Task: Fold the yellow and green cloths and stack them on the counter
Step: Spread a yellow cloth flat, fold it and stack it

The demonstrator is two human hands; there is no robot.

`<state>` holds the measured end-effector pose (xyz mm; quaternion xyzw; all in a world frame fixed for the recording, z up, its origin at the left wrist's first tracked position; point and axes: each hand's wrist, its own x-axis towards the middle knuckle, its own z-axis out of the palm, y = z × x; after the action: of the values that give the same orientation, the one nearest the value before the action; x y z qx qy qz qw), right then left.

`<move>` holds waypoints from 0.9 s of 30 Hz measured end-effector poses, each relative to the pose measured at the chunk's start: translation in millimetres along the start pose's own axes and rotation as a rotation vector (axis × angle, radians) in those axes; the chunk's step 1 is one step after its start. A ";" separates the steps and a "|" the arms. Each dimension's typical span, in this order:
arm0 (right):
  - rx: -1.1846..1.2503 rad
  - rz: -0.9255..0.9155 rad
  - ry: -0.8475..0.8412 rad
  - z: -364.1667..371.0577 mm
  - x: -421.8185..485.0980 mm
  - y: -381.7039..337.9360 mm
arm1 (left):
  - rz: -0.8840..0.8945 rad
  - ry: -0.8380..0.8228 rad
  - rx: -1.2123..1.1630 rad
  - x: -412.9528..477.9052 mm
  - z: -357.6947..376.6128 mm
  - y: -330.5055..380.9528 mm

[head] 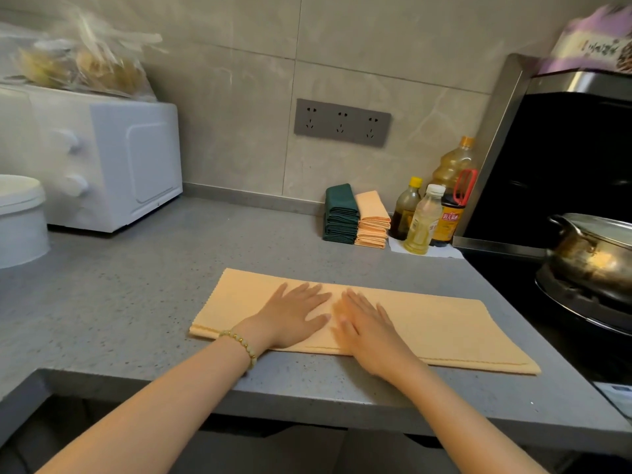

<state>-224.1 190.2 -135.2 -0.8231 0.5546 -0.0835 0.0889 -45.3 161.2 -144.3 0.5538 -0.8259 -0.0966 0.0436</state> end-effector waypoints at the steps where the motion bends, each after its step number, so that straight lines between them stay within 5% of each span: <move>1: -0.009 -0.004 -0.014 3.3 -5.6 -3.1 | -0.017 0.005 0.006 -0.4 0.7 0.9; 7: -0.091 0.062 -0.074 3.2 -18.0 26.4 | -0.120 -0.086 0.066 4.1 1.6 17.4; 13: -0.145 0.156 -0.098 -19.8 -23.4 84.7 | -0.040 -0.207 -0.011 0.0 -28.8 31.2; 17: -0.116 0.199 0.028 -27.1 -33.0 110.2 | 0.076 -0.129 -0.201 -5.7 -27.0 22.2; 27: 0.022 -0.167 -0.111 -18.9 -95.3 49.0 | 0.177 -0.084 -0.227 -12.8 -1.6 2.9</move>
<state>-307.9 259.6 -132.2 -0.8688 0.4775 -0.0508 0.1210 -42.7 173.9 -141.8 0.4657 -0.8563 -0.2084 0.0795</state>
